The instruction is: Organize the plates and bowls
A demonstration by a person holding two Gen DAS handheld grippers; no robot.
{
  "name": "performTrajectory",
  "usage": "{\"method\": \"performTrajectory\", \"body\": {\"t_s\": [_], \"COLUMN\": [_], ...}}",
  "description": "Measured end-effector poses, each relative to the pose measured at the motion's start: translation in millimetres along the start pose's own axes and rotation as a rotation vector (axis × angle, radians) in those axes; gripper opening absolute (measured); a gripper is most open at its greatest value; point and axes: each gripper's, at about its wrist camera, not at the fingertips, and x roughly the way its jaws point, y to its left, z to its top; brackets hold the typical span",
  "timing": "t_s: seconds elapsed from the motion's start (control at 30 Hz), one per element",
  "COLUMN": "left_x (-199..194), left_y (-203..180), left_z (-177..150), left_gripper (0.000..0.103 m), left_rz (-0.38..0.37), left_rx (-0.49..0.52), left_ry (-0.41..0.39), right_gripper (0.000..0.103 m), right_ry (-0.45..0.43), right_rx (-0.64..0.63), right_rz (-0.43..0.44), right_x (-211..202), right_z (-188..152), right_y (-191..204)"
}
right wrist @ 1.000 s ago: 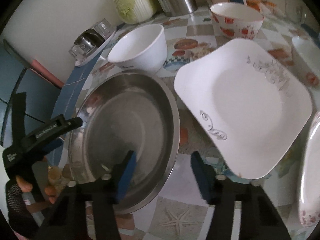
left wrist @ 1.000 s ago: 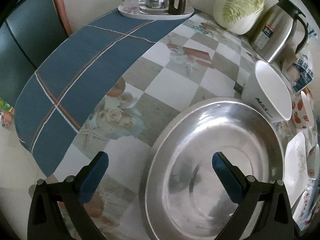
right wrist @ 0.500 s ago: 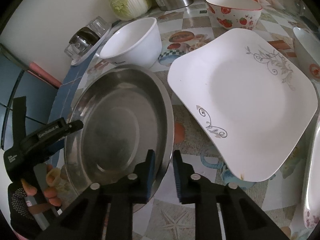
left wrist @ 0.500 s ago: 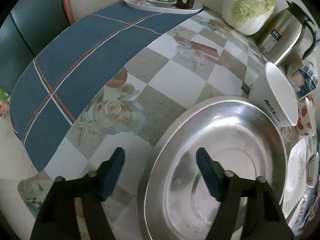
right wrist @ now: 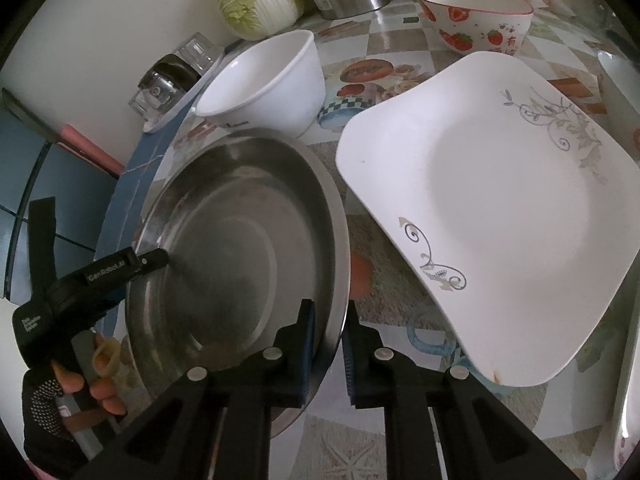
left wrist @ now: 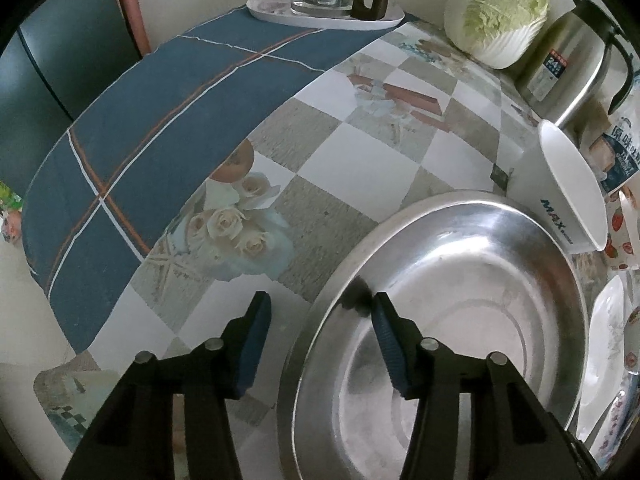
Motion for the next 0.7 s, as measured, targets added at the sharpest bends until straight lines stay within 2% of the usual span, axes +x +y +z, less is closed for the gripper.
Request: {"method": "performTrajectory", "body": {"t_s": [0.07,0.3,0.7], "left_x": [3,0,-12], "left_y": [-6,4,17], "left_z": [4,4,-8], "left_gripper": [0.040,0.038,0.037], "left_rz": [-0.028,-0.061,-0.080], "left_rx": [-0.008,-0.051,-0.107], "left_ry": [-0.003,0.003,0.042], "right_gripper": [0.013,0.014,0.014], "right_ry": [-0.002,-0.004,-0.027], "right_rx": [-0.004,-0.072,-0.112], "right_rz": [-0.004,-0.063,-0.057], "right_x": [0,-4,-20], "right_z": [0,-3,-1], "right_y": [1,11,18]}}
